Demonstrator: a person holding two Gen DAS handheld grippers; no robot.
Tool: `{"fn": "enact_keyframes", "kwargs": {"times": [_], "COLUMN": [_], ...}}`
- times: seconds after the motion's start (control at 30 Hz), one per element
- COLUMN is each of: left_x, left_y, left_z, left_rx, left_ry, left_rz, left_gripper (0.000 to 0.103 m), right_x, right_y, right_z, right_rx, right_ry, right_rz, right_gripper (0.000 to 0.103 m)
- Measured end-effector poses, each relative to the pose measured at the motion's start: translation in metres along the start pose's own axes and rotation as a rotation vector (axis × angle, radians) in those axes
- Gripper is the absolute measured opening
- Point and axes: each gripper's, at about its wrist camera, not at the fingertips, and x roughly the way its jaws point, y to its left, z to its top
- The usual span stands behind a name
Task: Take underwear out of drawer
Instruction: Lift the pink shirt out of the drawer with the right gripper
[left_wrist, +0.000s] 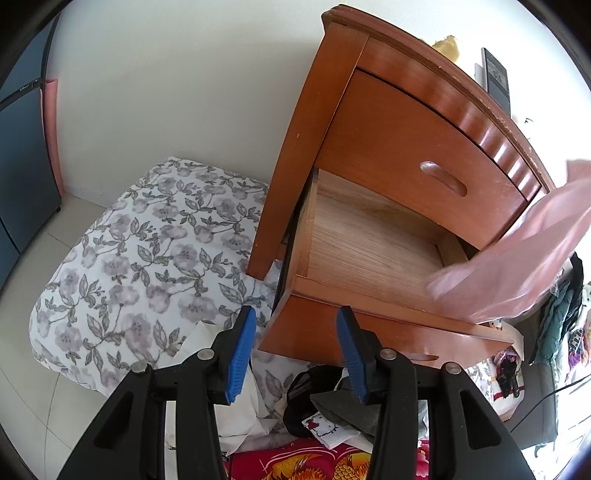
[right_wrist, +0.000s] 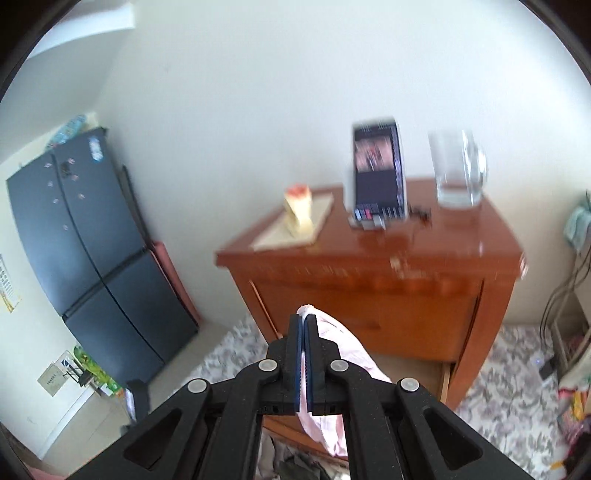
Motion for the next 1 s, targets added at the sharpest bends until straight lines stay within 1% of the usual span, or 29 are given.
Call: {"fn": "enact_keyframes", "kwargs": {"times": [0.03, 0.13, 0.27, 0.4, 0.5, 0.6, 0.73, 0.83, 0.87, 1.0], "left_x": [-0.001, -0.004, -0.008, -0.011, -0.014, -0.015, -0.016, -0.015, -0.015, -0.014], "left_y": [-0.001, -0.004, -0.009, -0.014, -0.017, -0.020, -0.021, -0.023, -0.024, -0.026], "left_z": [0.000, -0.001, -0.002, -0.004, -0.006, -0.008, -0.009, -0.010, -0.010, -0.012], "left_rx": [0.001, 0.005, 0.020, 0.032, 0.042, 0.049, 0.055, 0.059, 0.061, 0.067], "left_ry": [0.000, -0.002, -0.005, -0.002, -0.003, -0.002, 0.003, 0.006, 0.008, 0.016], "left_rz": [-0.002, -0.006, -0.010, -0.016, -0.020, -0.021, -0.019, -0.016, -0.016, -0.018], "left_gripper": [0.047, 0.047, 0.053, 0.053, 0.054, 0.055, 0.056, 0.057, 0.057, 0.058], "right_x": [-0.011, -0.038, -0.065, -0.086, -0.098, -0.100, -0.089, -0.064, -0.048, 0.006], "right_y": [0.006, 0.020, 0.031, 0.038, 0.041, 0.044, 0.042, 0.035, 0.031, 0.019], "right_z": [0.005, 0.012, 0.018, 0.015, 0.006, -0.008, -0.034, -0.058, -0.070, -0.117], "right_rx": [-0.009, -0.040, -0.074, -0.092, -0.100, -0.120, -0.129, -0.130, -0.123, -0.110], "right_ry": [-0.031, -0.084, -0.128, -0.154, -0.147, -0.117, -0.065, 0.007, 0.054, 0.198], "right_rz": [0.001, -0.003, -0.017, -0.029, -0.029, -0.025, -0.027, -0.071, -0.073, -0.087], "right_gripper": [0.001, 0.001, 0.001, 0.001, 0.001, 0.001, 0.001, 0.001, 0.001, 0.001]}}
